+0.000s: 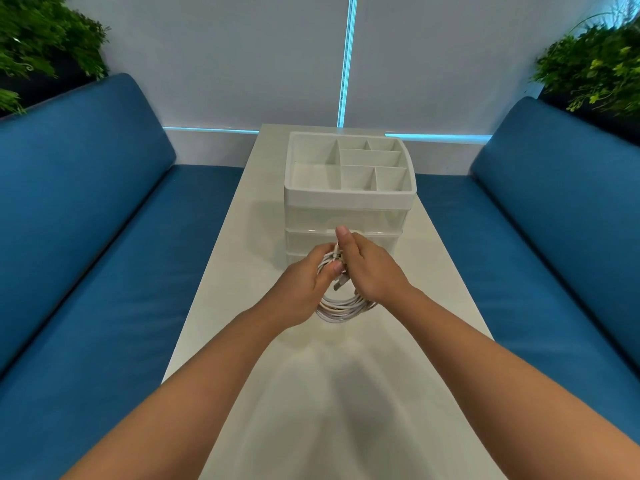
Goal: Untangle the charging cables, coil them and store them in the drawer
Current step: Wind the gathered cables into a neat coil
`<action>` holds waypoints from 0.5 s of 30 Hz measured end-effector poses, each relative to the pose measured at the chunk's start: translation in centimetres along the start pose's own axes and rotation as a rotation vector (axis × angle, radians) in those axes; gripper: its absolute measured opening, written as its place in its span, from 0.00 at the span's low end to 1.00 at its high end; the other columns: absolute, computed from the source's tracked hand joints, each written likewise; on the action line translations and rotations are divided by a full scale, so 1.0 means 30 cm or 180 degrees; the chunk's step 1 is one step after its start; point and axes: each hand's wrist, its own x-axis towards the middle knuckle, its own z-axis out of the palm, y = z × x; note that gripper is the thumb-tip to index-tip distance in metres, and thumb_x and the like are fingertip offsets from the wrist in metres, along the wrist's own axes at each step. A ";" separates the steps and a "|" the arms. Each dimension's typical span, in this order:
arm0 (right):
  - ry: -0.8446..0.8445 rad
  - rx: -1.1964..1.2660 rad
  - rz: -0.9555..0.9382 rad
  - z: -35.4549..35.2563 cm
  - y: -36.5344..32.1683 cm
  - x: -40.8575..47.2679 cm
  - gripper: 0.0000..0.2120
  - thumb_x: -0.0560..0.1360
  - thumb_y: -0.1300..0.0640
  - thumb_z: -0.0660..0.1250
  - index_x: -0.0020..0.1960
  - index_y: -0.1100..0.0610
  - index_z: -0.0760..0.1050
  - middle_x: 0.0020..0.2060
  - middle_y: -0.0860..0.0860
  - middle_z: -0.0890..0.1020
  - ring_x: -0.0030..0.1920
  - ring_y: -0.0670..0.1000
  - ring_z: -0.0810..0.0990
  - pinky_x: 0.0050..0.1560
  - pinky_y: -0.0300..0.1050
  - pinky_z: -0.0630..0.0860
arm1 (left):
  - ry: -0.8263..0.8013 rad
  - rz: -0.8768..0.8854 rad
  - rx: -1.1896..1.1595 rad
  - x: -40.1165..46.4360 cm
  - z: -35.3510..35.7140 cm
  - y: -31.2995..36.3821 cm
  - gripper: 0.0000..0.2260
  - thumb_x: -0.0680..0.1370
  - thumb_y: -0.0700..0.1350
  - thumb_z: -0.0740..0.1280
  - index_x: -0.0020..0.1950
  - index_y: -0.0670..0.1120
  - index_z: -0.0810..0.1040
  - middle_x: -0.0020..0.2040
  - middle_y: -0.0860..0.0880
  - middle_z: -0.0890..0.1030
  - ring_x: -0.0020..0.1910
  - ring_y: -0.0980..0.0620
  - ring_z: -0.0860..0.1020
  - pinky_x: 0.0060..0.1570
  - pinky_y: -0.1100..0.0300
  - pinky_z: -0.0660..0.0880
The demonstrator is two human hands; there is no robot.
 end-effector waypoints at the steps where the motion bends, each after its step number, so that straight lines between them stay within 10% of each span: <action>1: -0.0023 -0.0179 0.0115 -0.005 -0.009 0.000 0.36 0.73 0.25 0.39 0.51 0.50 0.74 0.39 0.47 0.83 0.46 0.51 0.81 0.53 0.54 0.76 | -0.0026 -0.0018 0.0023 0.000 0.004 0.002 0.17 0.84 0.53 0.57 0.72 0.52 0.68 0.53 0.56 0.79 0.49 0.63 0.77 0.45 0.77 0.69; 8: -0.0196 0.0802 0.0827 -0.029 -0.067 0.024 0.34 0.76 0.29 0.49 0.63 0.57 0.67 0.37 0.51 0.80 0.37 0.50 0.81 0.37 0.45 0.75 | 0.0161 -0.0283 -0.0120 -0.002 0.052 -0.008 0.15 0.84 0.53 0.57 0.69 0.51 0.70 0.50 0.54 0.80 0.47 0.56 0.77 0.42 0.66 0.71; 15: -0.0780 0.1503 0.0785 -0.094 -0.026 0.028 0.20 0.79 0.40 0.59 0.60 0.53 0.77 0.52 0.53 0.83 0.49 0.53 0.82 0.54 0.51 0.78 | 0.0545 -0.0683 -0.0461 0.005 0.023 -0.033 0.15 0.83 0.56 0.57 0.67 0.52 0.71 0.42 0.54 0.77 0.38 0.54 0.76 0.37 0.58 0.72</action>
